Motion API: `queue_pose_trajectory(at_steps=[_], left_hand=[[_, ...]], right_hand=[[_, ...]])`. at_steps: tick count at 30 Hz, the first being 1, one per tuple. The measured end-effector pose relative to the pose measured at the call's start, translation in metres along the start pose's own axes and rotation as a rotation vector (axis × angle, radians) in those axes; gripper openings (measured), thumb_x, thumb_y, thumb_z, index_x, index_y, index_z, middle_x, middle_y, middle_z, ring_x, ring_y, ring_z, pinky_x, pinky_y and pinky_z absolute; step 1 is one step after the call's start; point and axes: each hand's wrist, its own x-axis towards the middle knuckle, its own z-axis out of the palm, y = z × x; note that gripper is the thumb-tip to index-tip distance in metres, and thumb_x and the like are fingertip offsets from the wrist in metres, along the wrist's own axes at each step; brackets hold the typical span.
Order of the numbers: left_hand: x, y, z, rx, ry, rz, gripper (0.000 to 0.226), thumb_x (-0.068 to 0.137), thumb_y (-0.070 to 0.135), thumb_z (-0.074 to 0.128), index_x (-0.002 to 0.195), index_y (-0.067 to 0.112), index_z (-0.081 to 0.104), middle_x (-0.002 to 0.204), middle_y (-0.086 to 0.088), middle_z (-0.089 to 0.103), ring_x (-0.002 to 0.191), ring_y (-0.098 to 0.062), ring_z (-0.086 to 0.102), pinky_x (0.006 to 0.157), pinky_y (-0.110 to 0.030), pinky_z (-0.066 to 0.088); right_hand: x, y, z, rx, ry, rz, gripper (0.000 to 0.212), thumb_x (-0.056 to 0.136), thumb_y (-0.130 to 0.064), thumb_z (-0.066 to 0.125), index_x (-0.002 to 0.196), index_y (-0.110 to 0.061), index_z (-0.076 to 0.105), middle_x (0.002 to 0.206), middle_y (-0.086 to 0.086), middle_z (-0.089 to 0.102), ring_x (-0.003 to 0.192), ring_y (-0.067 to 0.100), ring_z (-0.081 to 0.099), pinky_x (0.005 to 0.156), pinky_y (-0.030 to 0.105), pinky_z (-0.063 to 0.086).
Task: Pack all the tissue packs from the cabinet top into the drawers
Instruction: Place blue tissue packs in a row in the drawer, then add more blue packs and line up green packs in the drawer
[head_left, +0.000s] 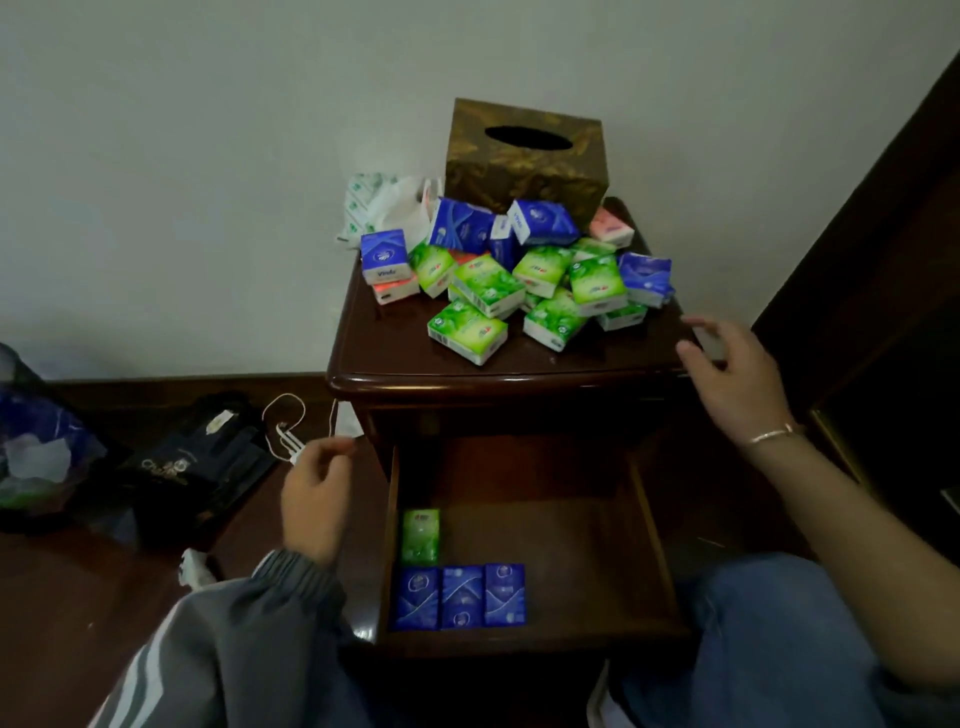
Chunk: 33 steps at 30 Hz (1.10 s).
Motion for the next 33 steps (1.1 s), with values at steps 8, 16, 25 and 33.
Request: queue_pose_trajectory(at_steps=[8, 16, 25, 33], left_hand=[[0.013, 0.127, 0.053, 0.261, -0.09, 0.632, 0.024, 0.086, 0.019, 0.056, 0.11, 0.014, 0.059, 0.108, -0.001, 0.058, 0.101, -0.017, 0.055, 0.086, -0.03, 0.042], [0.042, 0.21, 0.168, 0.736, -0.396, 0.966, 0.072, 0.082, 0.056, 0.059, 0.141, 0.02, 0.037, 0.143, -0.001, 0.04, 0.132, -0.022, 0.034, 0.103, -0.043, 0.028], [0.068, 0.227, 0.203, 1.125, -0.533, 1.093, 0.08, 0.085, 0.049, 0.058, 0.148, 0.016, 0.021, 0.144, -0.008, 0.04, 0.137, -0.026, 0.028, 0.105, -0.047, 0.023], [0.044, 0.212, 0.21, 1.173, -0.374, 1.144, 0.052, 0.098, 0.037, 0.038, 0.145, 0.019, 0.029, 0.152, -0.005, 0.034, 0.137, -0.024, 0.033, 0.106, -0.041, 0.026]], right_hand=[[0.036, 0.037, 0.055, -0.33, -0.133, 0.111, 0.059, 0.098, -0.036, 0.038, 0.147, -0.004, 0.024, 0.153, 0.019, 0.025, 0.138, 0.036, 0.026, 0.116, 0.042, 0.021], [0.045, 0.049, 0.051, -0.268, -0.255, 0.078, 0.065, 0.098, -0.043, 0.035, 0.15, -0.009, 0.014, 0.159, 0.01, 0.01, 0.144, 0.03, 0.012, 0.117, 0.035, 0.008], [0.048, 0.064, 0.05, -0.144, -0.297, 0.117, 0.068, 0.095, -0.051, 0.036, 0.151, -0.022, 0.011, 0.159, -0.005, 0.005, 0.143, 0.028, 0.006, 0.116, 0.039, 0.015], [0.048, 0.064, 0.052, -0.137, -0.298, 0.129, 0.066, 0.095, -0.051, 0.036, 0.151, -0.025, 0.012, 0.159, -0.008, 0.004, 0.143, 0.027, 0.004, 0.115, 0.041, 0.018]])
